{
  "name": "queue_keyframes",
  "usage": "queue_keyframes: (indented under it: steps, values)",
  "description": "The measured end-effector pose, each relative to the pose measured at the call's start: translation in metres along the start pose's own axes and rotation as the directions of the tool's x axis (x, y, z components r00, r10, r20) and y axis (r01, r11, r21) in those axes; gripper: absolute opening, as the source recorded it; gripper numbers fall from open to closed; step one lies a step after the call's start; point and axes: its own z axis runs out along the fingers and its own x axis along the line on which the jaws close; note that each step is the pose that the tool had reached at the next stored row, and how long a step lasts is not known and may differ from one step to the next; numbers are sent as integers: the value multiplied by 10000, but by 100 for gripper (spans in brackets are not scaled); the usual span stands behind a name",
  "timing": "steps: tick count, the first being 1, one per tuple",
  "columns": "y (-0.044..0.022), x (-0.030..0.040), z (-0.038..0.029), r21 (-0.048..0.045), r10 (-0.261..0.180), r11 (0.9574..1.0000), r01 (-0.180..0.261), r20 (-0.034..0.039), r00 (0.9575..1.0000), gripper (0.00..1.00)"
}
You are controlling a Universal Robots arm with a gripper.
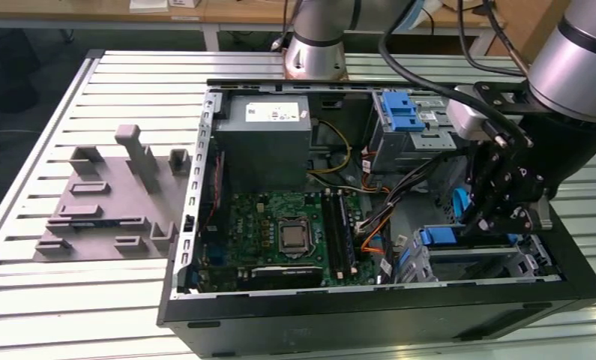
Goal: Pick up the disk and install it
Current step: 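Insert the second disk wire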
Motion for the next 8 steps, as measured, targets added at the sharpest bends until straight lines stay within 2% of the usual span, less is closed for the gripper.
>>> queue_keyframes:
  steps: [8]
  values:
    - [1, 8, -113, 0, 0, 10000, 0, -1, 10000, 24]
